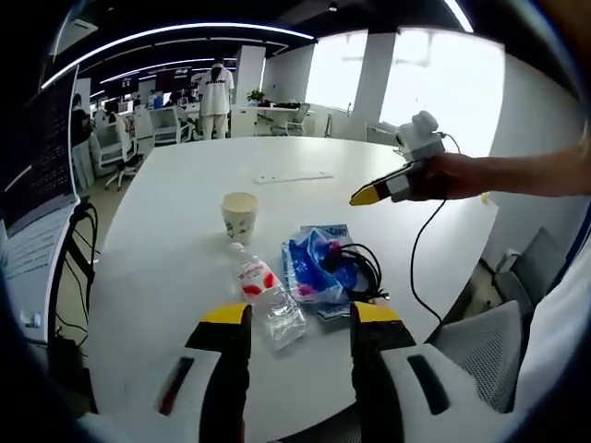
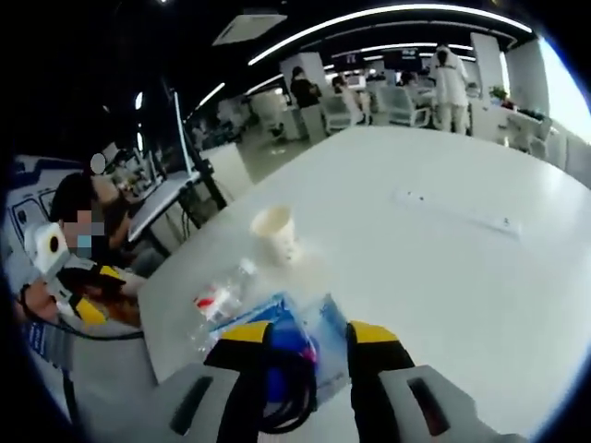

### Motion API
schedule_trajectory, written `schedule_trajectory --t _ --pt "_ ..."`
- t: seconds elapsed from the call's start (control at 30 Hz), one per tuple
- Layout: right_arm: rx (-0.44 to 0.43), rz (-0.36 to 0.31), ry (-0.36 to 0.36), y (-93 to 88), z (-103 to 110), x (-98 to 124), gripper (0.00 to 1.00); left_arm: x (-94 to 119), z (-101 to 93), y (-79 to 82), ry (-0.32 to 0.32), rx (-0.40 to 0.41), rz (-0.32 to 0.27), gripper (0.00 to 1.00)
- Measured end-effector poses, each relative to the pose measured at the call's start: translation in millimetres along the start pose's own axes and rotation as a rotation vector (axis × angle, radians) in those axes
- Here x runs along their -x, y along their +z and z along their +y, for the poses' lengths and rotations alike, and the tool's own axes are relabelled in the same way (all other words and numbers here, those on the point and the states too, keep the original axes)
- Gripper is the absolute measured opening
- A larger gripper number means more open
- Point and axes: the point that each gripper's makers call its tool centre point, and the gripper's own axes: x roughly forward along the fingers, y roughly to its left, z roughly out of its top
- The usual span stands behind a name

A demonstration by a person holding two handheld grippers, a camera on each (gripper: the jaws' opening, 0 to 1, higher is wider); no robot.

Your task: Arrange the tabletop items into an orderly group along one side of the table until the central work area is clear of visible clutter.

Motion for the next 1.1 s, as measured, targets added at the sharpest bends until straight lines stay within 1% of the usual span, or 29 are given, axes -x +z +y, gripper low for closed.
schedule_trajectory --t 0.2,0.27,0.37,0.47,0.57,0.73,0.83,0.9,1.0,1.1 --pt "-0.043 -0.010 -0.004 -16.3 -2 9 0.34 -1 -0.2 0.0 -0.013 0.008 0.004 0.42" --pt "-0.060 -0.016 -0.006 -21.0 -1 13 0.35 -1 0.9 -0.8 -0.014 0.011 0.008 0.42" --pt "-0.088 -0.027 -0.008 -30.1 -8 16 0.35 -1 3.5 -2.0 -0.017 0.012 0.015 0.41" --pt "-0.102 -0.032 -0.004 -37.2 -7 21 0.36 -1 6.7 -1.6 -0.021 0.012 0.020 0.41" --pt "-0.124 -0.038 0.009 -43.2 -2 27 0.38 -3 9.7 1.5 -0.024 0.019 0.019 0.41" --pt "-0.135 -0.058 0.008 -49.1 2 34 0.39 -8 14.1 6.0 -0.031 0.047 0.016 0.41" --pt "-0.142 -0.071 0.003 -56.0 8 40 0.40 -11 16.8 6.8 -0.035 0.059 0.021 0.41" --pt "-0.151 -0.078 0.003 -61.6 11 43 0.40 -13 19.8 6.6 -0.037 0.062 0.026 0.41" --pt "-0.160 -0.072 0.007 -74.9 16 46 0.42 -17 25.1 5.5 -0.039 0.069 0.040 0.41" --pt "-0.176 -0.071 -0.002 -83.1 16 49 0.43 -20 29.7 6.0 -0.038 0.085 0.047 0.41"
